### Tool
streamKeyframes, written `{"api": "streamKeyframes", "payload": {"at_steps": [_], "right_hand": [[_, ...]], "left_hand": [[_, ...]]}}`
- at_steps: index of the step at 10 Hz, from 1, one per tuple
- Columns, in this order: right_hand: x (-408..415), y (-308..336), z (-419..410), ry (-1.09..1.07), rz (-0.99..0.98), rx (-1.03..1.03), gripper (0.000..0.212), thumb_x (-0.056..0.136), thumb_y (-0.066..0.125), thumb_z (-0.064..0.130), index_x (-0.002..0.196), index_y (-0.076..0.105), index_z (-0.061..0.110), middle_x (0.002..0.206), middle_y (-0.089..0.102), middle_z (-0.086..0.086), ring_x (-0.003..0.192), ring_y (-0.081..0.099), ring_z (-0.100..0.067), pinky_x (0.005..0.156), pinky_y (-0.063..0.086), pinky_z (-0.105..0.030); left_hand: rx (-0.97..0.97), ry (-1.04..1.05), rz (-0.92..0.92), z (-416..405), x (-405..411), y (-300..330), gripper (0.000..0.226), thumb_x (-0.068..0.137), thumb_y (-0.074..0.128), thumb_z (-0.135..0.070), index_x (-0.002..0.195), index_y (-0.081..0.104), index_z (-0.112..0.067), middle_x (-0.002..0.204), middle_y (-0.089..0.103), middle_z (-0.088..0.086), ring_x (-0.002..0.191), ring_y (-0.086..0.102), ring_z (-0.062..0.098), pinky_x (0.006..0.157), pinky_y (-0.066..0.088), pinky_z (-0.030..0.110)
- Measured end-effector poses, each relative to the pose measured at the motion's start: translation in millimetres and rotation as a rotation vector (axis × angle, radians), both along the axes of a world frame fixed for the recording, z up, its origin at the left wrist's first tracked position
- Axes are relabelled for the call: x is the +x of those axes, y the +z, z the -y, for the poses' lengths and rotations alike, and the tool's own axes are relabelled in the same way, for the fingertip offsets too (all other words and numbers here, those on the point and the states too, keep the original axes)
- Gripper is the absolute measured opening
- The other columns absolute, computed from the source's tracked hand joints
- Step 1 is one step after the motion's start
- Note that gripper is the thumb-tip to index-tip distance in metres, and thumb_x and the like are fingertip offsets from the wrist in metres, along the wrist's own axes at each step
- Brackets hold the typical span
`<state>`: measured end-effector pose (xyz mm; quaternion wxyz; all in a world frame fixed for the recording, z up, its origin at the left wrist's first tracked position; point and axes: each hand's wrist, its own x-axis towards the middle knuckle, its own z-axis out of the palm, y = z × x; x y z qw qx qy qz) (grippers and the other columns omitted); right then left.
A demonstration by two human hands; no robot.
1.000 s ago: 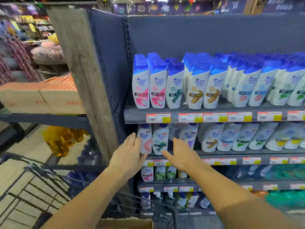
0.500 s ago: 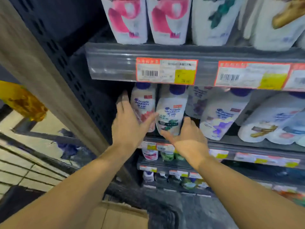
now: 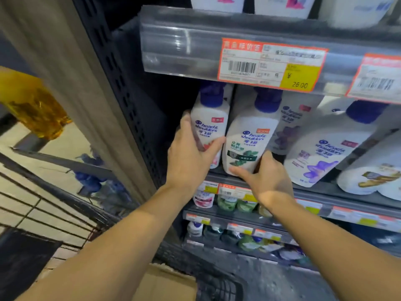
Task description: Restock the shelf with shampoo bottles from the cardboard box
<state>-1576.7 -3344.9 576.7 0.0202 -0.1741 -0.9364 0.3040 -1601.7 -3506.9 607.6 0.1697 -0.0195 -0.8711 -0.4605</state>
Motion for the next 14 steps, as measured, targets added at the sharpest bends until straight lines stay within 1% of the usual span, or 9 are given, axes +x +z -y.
{"api": "streamKeyframes", "payload": {"at_steps": [1,4,5,7,9,11,12,13,14], "right_hand": [[-0.5,0.5,0.8,-0.004,0.010,-0.029,0.061,0.069,0.074,0.062,0.097,0.047,0.016,0.101,0.066,-0.006,0.093,0.063,-0.027,0.075,0.053,-0.042],[-3.2,-1.2,4.5,-0.048,0.002,-0.114,0.057,0.073,0.081,0.044,0.107,0.048,0.012,0.109,0.065,-0.009,0.102,0.062,-0.029,0.085,0.051,-0.042],[-2.8,-2.8,5.2,-0.056,-0.002,-0.106,0.057,0.074,0.080,0.046,0.107,0.049,0.011,0.108,0.066,-0.010,0.100,0.062,-0.029,0.087,0.052,-0.044],[-2.1,-3.1,3.4,-0.045,-0.018,-0.100,0.059,0.073,0.079,0.048,0.109,0.050,0.011,0.110,0.066,-0.009,0.102,0.062,-0.027,0.088,0.052,-0.043],[1.1,-3.6,4.9,-0.038,-0.021,-0.133,0.057,0.075,0.077,0.047,0.112,0.050,0.013,0.114,0.065,-0.006,0.107,0.061,-0.026,0.092,0.050,-0.046],[-1.1,2.1,8.4,-0.052,0.029,-0.125,0.055,0.078,0.076,0.045,0.109,0.046,0.012,0.117,0.063,-0.009,0.111,0.058,-0.029,0.090,0.050,-0.044],[-5.0,2.4,9.9,-0.071,0.073,-0.141,0.057,0.078,0.077,0.043,0.113,0.045,0.010,0.119,0.062,-0.010,0.113,0.058,-0.031,0.092,0.050,-0.044],[-4.9,6.1,9.9,-0.064,0.123,-0.167,0.061,0.075,0.078,0.045,0.112,0.044,0.012,0.118,0.062,-0.009,0.109,0.059,-0.028,0.088,0.051,-0.038],[10.3,7.2,9.9,-0.049,0.153,-0.265,0.085,0.074,0.077,0.047,0.136,0.035,0.009,0.134,0.054,-0.009,0.122,0.052,-0.028,0.098,0.047,-0.040]], "left_hand": [[-0.010,-0.018,0.020,2.4,-1.4,0.3,0.087,0.076,0.072,-0.050,0.142,0.030,-0.013,0.125,0.059,0.009,0.114,0.059,0.027,0.091,0.050,0.045],[-0.044,-0.048,0.078,4.6,-2.5,4.3,0.084,0.076,0.070,-0.053,0.140,0.030,-0.016,0.113,0.063,0.007,0.104,0.063,0.026,0.085,0.053,0.045],[-0.058,-0.043,0.070,5.1,-1.4,3.6,0.084,0.075,0.069,-0.055,0.139,0.030,-0.017,0.098,0.063,0.003,0.091,0.064,0.022,0.080,0.054,0.044],[-0.066,-0.013,0.059,1.5,-1.2,-1.5,0.088,0.075,0.068,-0.057,0.143,0.024,-0.023,0.123,0.056,0.005,0.111,0.058,0.024,0.090,0.052,0.044],[-0.060,-0.006,0.058,2.5,-2.7,-1.6,0.085,0.072,0.070,-0.058,0.138,0.028,-0.026,0.124,0.057,0.001,0.107,0.061,0.021,0.086,0.055,0.044],[-0.017,-0.019,0.071,0.9,-2.4,0.9,0.081,0.072,0.073,-0.053,0.135,0.030,-0.027,0.119,0.059,-0.001,0.094,0.067,0.018,0.081,0.056,0.040],[-0.056,-0.010,0.060,-1.6,-1.5,1.5,0.084,0.072,0.073,-0.054,0.137,0.029,-0.024,0.118,0.061,0.001,0.100,0.064,0.019,0.081,0.055,0.039],[-0.037,-0.006,0.086,1.1,0.5,4.2,0.096,0.069,0.073,-0.058,0.143,0.023,-0.024,0.131,0.056,0.005,0.113,0.060,0.024,0.089,0.053,0.040],[-0.102,-0.019,0.149,3.3,17.9,7.0,0.102,0.072,0.066,-0.063,0.150,0.012,-0.024,0.151,0.037,0.007,0.132,0.045,0.025,0.099,0.044,0.038]]}}
